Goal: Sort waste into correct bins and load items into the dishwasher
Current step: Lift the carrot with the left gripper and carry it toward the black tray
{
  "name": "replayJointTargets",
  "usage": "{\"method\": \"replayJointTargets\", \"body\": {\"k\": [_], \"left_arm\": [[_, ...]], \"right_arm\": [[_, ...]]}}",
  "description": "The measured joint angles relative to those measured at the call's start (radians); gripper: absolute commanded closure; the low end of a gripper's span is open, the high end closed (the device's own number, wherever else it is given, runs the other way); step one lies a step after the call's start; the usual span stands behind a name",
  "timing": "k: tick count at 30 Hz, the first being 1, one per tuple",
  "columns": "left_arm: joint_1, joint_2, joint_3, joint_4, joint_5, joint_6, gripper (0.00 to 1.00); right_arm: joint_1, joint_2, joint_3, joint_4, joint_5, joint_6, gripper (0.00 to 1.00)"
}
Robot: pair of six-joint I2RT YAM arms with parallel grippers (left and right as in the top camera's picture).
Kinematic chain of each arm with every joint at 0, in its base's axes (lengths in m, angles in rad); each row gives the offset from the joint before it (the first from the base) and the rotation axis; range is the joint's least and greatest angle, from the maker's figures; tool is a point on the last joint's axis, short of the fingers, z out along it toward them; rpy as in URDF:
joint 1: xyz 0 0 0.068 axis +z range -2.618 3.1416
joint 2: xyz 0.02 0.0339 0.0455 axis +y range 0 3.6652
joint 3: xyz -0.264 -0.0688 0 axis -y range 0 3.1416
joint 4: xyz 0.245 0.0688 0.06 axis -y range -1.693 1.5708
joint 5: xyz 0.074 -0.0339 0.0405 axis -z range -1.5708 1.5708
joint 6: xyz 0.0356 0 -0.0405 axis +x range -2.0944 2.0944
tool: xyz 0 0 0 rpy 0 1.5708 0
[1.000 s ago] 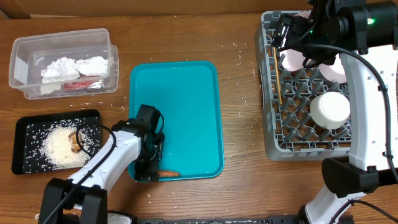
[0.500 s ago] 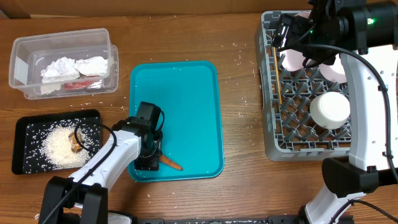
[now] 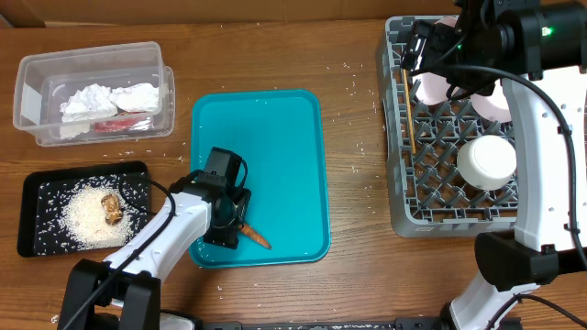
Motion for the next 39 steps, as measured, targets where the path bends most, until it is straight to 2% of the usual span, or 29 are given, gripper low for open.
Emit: {"method": "replayJointTargets", "body": {"k": [3,12,15,16,24,31,33,37,39], "left_arm": [[0.000,0.000,0.000,-0.022,0.005,0.008,0.42],[0.000,0.000,0.000,-0.026,0.012,0.097,0.53],[0.000,0.000,0.000,-0.026,0.011,0.118,0.69],[0.000,0.000,0.000,-0.026,0.011,0.124,0.71],[0.000,0.000,0.025,-0.044,0.016,0.167,0.70],[0.026,0.000,0.211,-0.177,0.014,0.214,0.69],[0.062,0.000,0.282,-0.216,0.008,0.228,0.70],[0.177,0.000,0.390,-0.262,-0.006,0.272,0.80],[0.251,0.000,0.419,-0.264,-0.008,0.314,0.79]], "right_arm": [[0.000,0.000,0.000,0.000,0.000,0.000,0.00],[0.000,0.000,0.000,0.000,0.000,0.000,0.00],[0.000,0.000,0.000,0.000,0.000,0.000,0.00],[0.000,0.000,0.000,0.000,0.000,0.000,0.00],[0.000,0.000,0.000,0.000,0.000,0.000,0.00],[0.000,0.000,0.000,0.000,0.000,0.000,0.00],[0.000,0.000,0.000,0.000,0.000,0.000,0.00],[0.000,0.000,0.000,0.000,0.000,0.000,0.00],[0.000,0.000,0.000,0.000,0.000,0.000,0.00]]}}
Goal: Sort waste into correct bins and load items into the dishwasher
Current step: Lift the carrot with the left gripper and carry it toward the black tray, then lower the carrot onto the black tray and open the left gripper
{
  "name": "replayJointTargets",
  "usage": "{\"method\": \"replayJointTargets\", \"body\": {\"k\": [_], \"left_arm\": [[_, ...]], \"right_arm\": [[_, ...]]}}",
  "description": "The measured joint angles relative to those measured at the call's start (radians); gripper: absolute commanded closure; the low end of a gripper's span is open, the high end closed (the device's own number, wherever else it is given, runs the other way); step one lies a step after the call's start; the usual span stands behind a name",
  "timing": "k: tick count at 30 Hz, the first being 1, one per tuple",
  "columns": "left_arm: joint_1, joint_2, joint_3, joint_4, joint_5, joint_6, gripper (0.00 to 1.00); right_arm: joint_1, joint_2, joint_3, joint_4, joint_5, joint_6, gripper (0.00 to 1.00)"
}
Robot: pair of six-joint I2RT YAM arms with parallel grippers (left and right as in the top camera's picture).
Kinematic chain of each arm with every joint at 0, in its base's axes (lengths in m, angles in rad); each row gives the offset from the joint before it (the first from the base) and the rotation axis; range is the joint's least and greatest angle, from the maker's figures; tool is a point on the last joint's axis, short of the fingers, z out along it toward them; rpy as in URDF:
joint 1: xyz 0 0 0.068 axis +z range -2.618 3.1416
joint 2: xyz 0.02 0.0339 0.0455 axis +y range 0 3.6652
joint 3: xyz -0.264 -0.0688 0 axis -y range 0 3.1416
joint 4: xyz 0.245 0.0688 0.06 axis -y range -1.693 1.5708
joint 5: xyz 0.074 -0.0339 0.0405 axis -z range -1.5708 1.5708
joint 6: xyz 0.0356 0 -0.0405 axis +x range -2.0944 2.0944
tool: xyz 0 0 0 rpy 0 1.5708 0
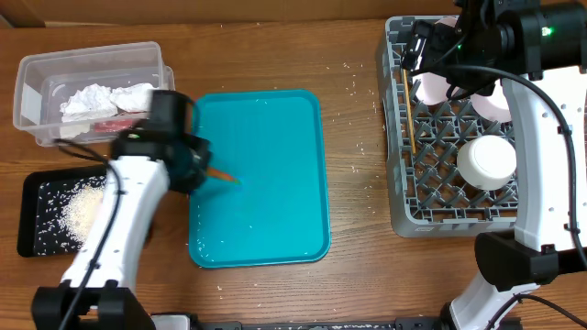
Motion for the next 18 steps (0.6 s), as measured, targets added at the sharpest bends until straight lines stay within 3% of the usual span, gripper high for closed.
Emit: {"method": "replayJointTargets", "body": {"k": [18], "left_arm": [[0.536,0.000,0.014,-0.037,0.042,0.145,0.76]], "right_arm": [[0.000,0.000,0.000,0.000,0.000,0.000,0.00]]}}
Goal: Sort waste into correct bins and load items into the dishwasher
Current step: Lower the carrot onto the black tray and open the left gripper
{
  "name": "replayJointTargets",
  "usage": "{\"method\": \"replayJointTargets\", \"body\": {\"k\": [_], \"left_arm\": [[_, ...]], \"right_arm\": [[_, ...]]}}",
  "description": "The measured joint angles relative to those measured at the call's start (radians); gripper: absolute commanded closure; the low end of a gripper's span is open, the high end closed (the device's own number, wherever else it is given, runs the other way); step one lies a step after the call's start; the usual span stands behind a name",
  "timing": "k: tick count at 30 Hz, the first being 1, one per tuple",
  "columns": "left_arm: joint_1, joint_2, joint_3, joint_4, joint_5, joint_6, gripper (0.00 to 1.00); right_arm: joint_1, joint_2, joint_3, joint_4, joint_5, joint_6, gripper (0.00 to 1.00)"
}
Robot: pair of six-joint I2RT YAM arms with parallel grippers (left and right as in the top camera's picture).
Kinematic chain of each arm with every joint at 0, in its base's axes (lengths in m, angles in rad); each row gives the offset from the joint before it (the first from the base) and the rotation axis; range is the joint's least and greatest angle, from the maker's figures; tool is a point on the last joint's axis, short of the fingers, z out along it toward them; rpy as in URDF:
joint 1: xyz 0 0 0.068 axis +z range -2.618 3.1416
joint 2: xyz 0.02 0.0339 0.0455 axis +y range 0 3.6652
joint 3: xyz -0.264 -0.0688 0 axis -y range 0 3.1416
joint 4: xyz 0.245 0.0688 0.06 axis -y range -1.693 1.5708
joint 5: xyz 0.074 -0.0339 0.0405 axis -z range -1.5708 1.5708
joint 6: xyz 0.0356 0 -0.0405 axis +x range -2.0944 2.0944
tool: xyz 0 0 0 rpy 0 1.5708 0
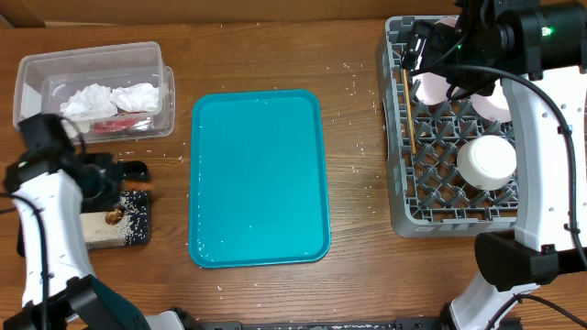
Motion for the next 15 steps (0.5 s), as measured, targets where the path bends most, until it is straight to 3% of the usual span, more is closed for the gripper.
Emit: {"method": "replayJointTargets", "body": {"k": [9,15], "left_arm": [[0.069,0.009,0.000,0.000,-0.134,0.059,0.72],[0.069,0.116,0.000,0.062,-0.176,0.093,0.72]], "right_arm": [[0.000,0.000,0.000,0.000,0.000,0.000,0.00],[0.000,0.000,0.000,-0.001,0.000,0.000,0.00]]}}
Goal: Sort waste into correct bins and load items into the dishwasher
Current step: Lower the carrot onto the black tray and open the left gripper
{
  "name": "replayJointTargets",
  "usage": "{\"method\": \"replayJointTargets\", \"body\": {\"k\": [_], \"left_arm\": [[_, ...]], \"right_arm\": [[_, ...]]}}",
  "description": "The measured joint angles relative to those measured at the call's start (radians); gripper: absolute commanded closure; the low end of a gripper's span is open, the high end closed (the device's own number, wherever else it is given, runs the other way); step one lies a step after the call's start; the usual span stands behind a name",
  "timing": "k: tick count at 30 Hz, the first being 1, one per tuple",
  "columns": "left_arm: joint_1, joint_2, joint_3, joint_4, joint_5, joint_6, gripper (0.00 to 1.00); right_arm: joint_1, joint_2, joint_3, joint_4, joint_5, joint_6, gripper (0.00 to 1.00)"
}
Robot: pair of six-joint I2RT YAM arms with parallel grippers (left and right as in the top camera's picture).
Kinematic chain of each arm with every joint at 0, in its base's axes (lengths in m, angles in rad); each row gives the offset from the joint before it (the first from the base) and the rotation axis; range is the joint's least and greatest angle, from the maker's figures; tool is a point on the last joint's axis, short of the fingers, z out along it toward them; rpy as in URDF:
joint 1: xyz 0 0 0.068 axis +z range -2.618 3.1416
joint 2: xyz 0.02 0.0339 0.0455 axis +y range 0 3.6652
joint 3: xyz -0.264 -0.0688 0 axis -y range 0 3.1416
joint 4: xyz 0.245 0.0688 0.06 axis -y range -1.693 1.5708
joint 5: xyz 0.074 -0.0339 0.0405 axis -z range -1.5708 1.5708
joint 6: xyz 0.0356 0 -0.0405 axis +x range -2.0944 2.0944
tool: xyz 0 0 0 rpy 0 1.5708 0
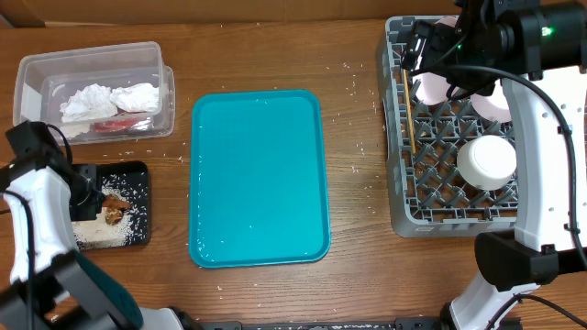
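Observation:
An orange carrot piece (pixel 113 199) lies in the black tray (pixel 138 174) of rice at the left, next to a brown scrap (pixel 115 216). My left gripper (pixel 92 192) hangs over the tray's left half, just left of the carrot; it looks open and holds nothing. The teal tray (pixel 259 174) in the middle carries only a few grains. My right gripper (pixel 417 44) hovers over the far-left corner of the grey dish rack (pixel 396 197), above a chopstick (pixel 407 110) lying in the rack. How its jaws stand is unclear.
A clear plastic bin (pixel 37 73) with crumpled white tissue and something red stands at the back left. The rack also holds a white cup (pixel 487 160) and pink dishes (pixel 431 89). Rice grains are scattered on the wood around the trays.
My left gripper has pulled back to the left over the black tray. The carrot piece now shows lying in that tray. The right arm has not moved.
My left gripper was down on the carrot piece at the teal tray's near-left corner. Then it held the carrot at the tray's left edge. Then it was spread over the black tray. Now the carrot lies there and the teal tray is bare.

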Motion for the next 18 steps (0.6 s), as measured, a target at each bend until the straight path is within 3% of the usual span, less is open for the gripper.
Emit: {"method": "replayJointTargets", "body": {"k": [12,18], "left_arm": [[0.000,0.106,0.001,0.210,0.084,0.031,0.64],[0.002,0.106,0.001,0.230,0.118,0.035,0.49]], "right_arm": [[0.000,0.000,0.000,0.000,0.000,0.000,0.00],[0.000,0.000,0.000,0.001,0.000,0.000,0.00]]}}
